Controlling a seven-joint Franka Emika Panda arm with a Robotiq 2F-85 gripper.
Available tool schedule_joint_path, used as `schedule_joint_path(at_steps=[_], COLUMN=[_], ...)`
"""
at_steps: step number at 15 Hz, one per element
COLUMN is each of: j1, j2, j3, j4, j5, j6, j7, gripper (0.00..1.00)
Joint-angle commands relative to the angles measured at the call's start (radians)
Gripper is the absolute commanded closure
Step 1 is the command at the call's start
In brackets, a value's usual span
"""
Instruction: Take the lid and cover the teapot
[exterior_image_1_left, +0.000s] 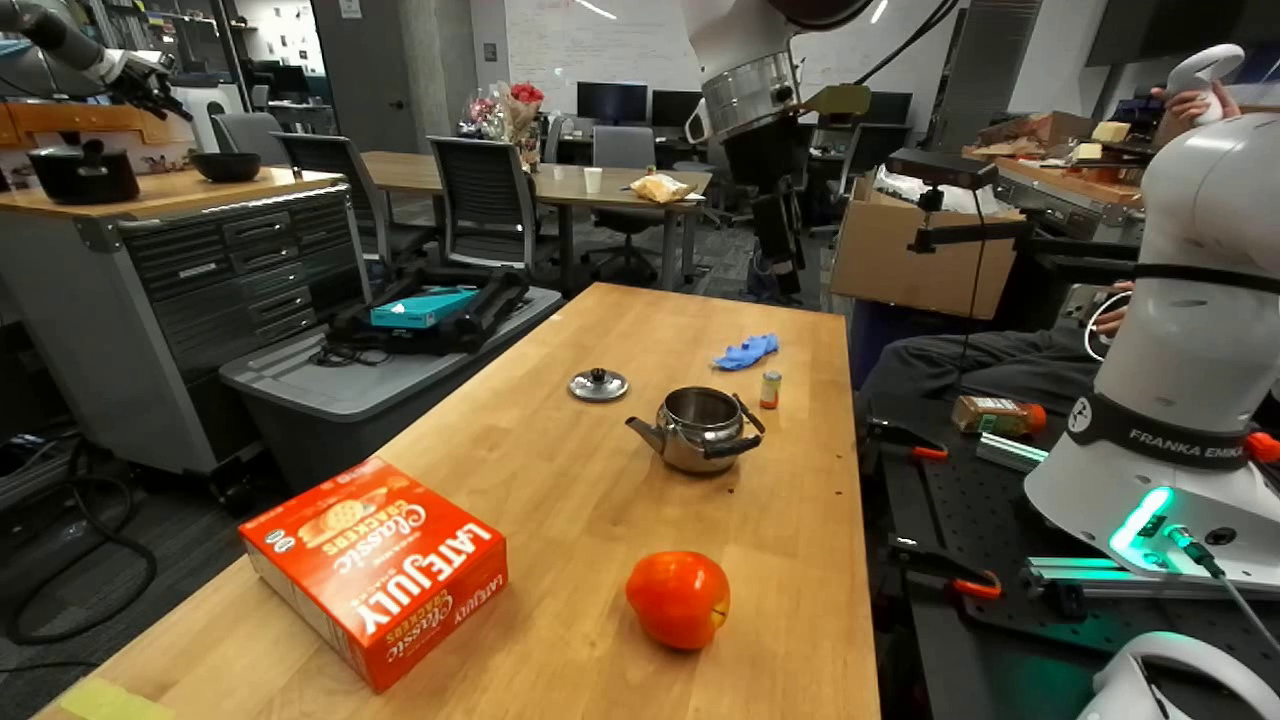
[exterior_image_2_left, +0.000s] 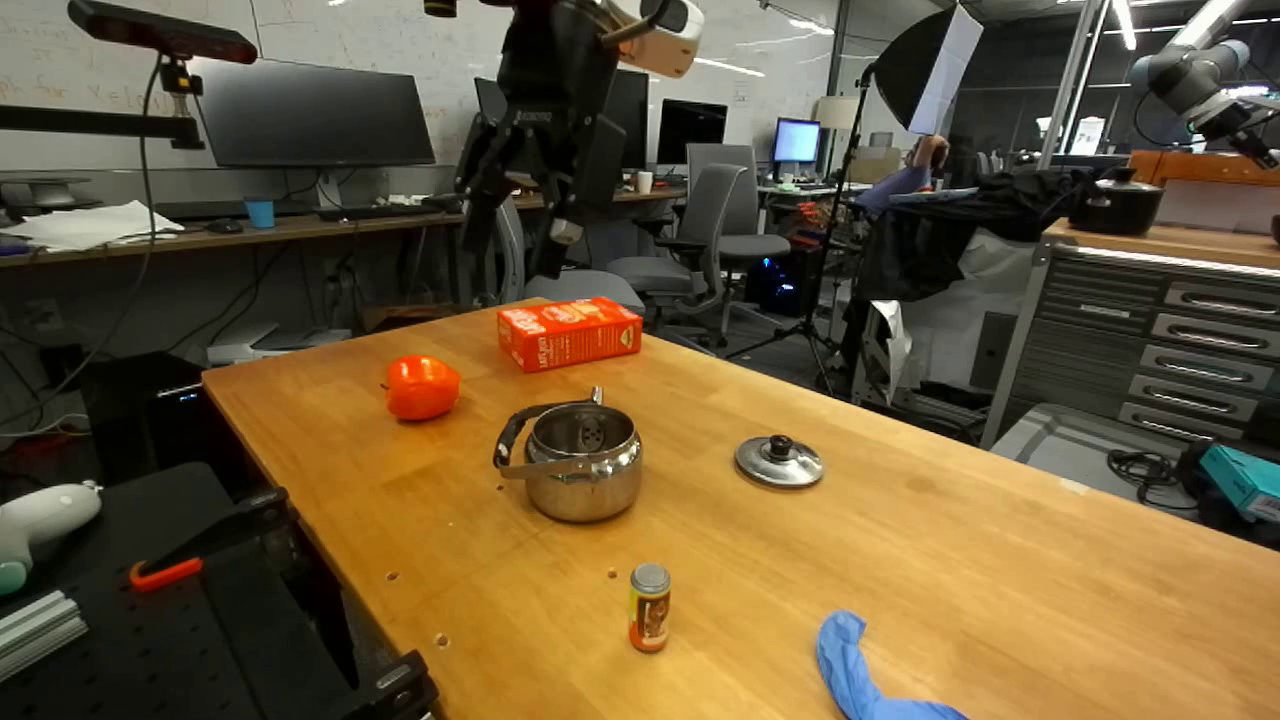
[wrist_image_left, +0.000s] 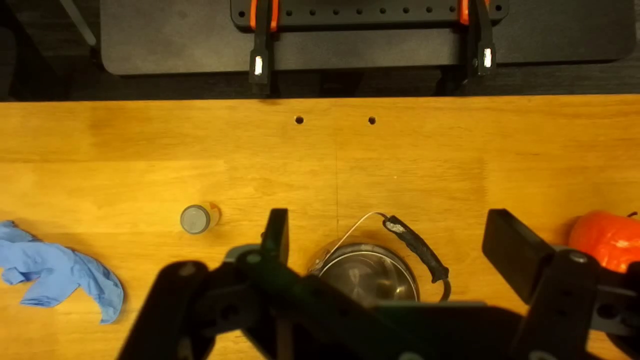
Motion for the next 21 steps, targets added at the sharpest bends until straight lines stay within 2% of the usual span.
schedule_joint_path(at_steps=[1,10,15,21], j1=[-0.011,-0.011,-0.014,-0.024], j2=[0.0,0.0,-0.021,-0.003], j3=[0.011,0.011,0.005,-0.006], j4=[0.002,0.002,-0.002,0.05], j5=[0.002,0.002,0.026,0.101], j6=[-0.003,-0.003,0.09,0.194], j7=[-0.002,-0.002,-0.003,0.007], gripper=[0.0,0.0,0.0,0.0])
